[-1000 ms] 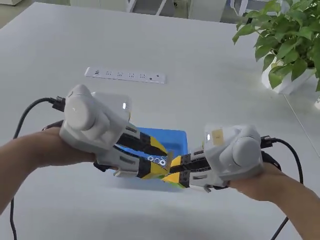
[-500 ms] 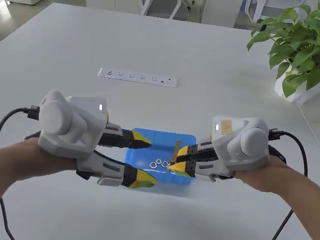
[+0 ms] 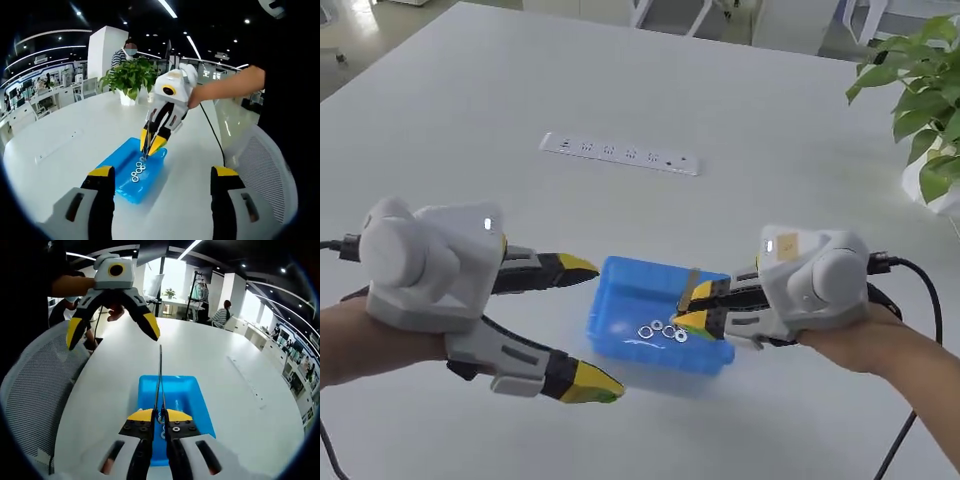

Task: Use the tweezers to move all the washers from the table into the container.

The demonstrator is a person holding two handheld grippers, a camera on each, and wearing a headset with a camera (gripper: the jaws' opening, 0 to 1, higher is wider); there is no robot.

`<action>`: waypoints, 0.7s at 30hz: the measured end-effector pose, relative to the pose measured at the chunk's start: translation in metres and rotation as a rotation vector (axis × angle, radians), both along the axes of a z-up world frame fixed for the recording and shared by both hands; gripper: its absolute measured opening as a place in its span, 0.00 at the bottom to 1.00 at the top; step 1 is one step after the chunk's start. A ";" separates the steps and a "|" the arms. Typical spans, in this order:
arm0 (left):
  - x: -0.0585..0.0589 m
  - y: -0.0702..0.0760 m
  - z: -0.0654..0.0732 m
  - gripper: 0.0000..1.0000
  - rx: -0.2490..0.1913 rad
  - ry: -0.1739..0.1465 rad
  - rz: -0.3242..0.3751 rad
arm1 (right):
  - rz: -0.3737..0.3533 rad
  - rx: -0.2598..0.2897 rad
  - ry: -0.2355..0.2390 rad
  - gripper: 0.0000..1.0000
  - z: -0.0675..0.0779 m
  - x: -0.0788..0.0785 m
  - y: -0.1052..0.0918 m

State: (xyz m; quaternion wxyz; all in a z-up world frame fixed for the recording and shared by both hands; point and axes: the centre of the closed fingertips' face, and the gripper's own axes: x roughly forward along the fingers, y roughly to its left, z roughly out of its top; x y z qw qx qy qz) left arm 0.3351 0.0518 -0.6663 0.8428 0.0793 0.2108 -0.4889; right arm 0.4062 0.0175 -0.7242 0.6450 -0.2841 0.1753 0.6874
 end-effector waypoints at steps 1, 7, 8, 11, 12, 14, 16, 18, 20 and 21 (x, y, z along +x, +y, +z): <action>-0.001 0.002 -0.001 0.85 0.003 0.002 0.005 | 0.003 -0.002 -0.004 0.08 -0.001 0.002 0.001; -0.002 0.008 -0.005 0.91 0.000 0.003 0.024 | 0.001 0.009 -0.004 0.08 -0.009 0.010 0.004; -0.001 0.009 -0.005 0.92 0.001 0.003 0.027 | 0.003 0.006 -0.005 0.08 -0.010 0.011 0.004; 0.001 0.011 -0.006 0.95 0.004 0.001 0.036 | 0.005 0.001 0.000 0.08 -0.016 0.014 0.005; 0.002 0.012 -0.006 0.96 0.002 -0.002 0.038 | 0.006 -0.001 -0.001 0.08 -0.018 0.015 0.005; 0.003 0.013 -0.006 0.97 0.003 -0.002 0.042 | 0.005 -0.002 0.000 0.08 -0.021 0.017 0.005; 0.004 0.013 -0.006 0.98 0.004 -0.004 0.043 | 0.005 -0.001 -0.001 0.08 -0.023 0.020 0.007; 0.004 0.014 -0.006 0.99 0.002 -0.002 0.046 | 0.007 -0.003 0.000 0.08 -0.027 0.022 0.007; 0.004 0.014 -0.007 0.99 -0.001 0.002 0.046 | 0.008 -0.005 0.003 0.08 -0.030 0.024 0.008; 0.005 0.015 -0.007 0.99 -0.001 0.002 0.047 | 0.008 -0.007 0.001 0.08 -0.032 0.025 0.009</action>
